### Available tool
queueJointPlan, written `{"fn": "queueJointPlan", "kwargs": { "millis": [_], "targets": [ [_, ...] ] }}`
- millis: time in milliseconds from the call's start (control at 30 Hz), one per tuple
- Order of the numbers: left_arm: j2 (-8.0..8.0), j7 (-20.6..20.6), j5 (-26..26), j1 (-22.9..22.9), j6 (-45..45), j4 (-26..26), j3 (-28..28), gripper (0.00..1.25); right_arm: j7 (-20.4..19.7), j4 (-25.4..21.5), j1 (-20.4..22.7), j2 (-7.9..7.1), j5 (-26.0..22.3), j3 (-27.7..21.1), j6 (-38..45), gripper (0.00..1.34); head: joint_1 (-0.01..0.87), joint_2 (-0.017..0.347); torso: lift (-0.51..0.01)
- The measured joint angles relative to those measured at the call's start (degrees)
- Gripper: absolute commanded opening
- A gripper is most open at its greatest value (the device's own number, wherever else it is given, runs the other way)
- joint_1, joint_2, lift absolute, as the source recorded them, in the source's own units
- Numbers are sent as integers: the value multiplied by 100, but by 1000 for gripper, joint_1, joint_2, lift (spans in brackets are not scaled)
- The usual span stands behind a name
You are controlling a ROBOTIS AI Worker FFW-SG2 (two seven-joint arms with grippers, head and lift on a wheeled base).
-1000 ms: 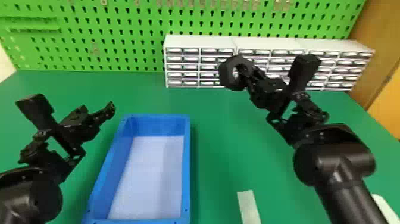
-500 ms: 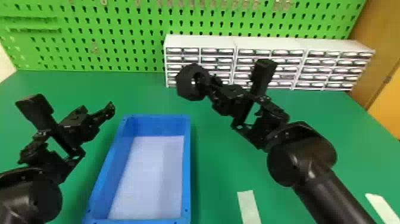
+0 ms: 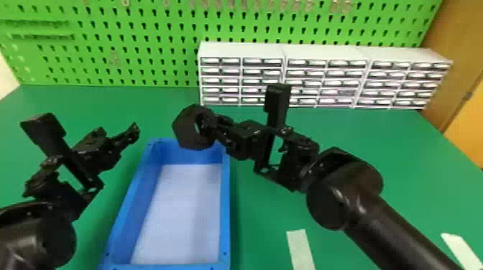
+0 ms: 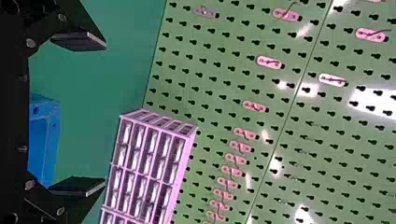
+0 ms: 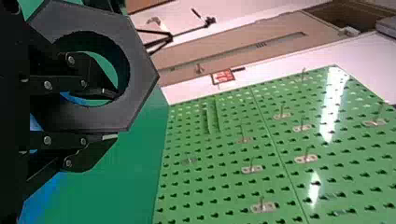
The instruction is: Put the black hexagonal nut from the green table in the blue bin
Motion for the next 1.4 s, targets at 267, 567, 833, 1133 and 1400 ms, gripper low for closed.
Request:
{"fn": "queueJointPlan", "kwargs": {
  "millis": [267, 567, 833, 1133, 1400],
  "targets": [
    [0, 36, -2, 0, 0, 0, -21, 1008, 2, 18, -179, -79, -189, 443, 87, 284, 692, 9, -97],
    [0, 54, -1, -8, 0, 0, -45, 1008, 3, 44, -298, -128, -299, 759, 92, 285, 692, 9, -97],
    [0, 54, -2, -9, 0, 0, -49, 1008, 3, 69, -319, -130, -333, 865, 114, 414, 692, 9, -97],
    [0, 54, 4, -16, 0, 0, -54, 1008, 3, 77, -320, -138, -348, 919, 119, 693, 692, 9, -97],
    [0, 54, 7, -18, -1, 0, -50, 1008, 3, 78, -320, -138, -347, 941, 123, 789, 692, 9, -97]
  ]
}}
